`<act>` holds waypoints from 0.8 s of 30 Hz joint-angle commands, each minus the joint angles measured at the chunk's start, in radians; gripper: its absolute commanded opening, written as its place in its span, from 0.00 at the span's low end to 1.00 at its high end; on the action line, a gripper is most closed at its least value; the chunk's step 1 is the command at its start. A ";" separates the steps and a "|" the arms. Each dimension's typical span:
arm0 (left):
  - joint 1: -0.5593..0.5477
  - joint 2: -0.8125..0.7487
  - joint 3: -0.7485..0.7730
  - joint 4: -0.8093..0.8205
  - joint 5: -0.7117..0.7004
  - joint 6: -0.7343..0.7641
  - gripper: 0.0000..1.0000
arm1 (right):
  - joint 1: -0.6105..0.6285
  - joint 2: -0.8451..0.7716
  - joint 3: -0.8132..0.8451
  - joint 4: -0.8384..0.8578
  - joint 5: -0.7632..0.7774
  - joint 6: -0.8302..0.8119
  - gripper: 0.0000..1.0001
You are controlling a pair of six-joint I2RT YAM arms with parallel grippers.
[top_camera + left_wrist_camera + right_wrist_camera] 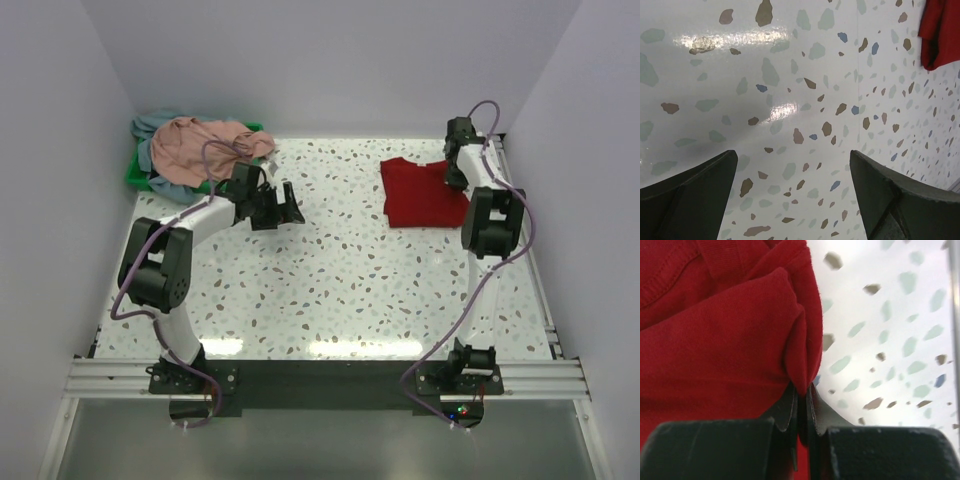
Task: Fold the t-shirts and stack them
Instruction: Neatly place the folded tshirt to the corner
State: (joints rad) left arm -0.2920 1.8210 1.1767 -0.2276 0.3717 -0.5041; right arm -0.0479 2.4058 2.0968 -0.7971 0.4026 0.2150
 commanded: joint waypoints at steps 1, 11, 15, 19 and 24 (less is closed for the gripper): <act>0.010 -0.031 0.044 -0.029 -0.020 0.015 0.99 | -0.001 0.035 0.081 0.053 0.142 -0.032 0.00; 0.014 -0.014 0.130 -0.170 -0.047 0.053 1.00 | -0.030 0.113 0.213 0.145 0.300 -0.045 0.00; 0.014 0.011 0.165 -0.205 -0.043 0.055 1.00 | -0.052 0.151 0.272 0.163 0.352 -0.025 0.00; 0.014 0.023 0.176 -0.217 -0.045 0.044 1.00 | -0.066 0.170 0.298 0.208 0.404 -0.039 0.00; 0.014 0.031 0.189 -0.237 -0.050 0.035 1.00 | -0.075 0.196 0.333 0.245 0.438 -0.049 0.00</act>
State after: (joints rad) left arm -0.2871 1.8450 1.3205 -0.4416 0.3317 -0.4755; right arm -0.1135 2.5916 2.3642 -0.6319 0.7525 0.1707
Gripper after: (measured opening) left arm 0.997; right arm 0.041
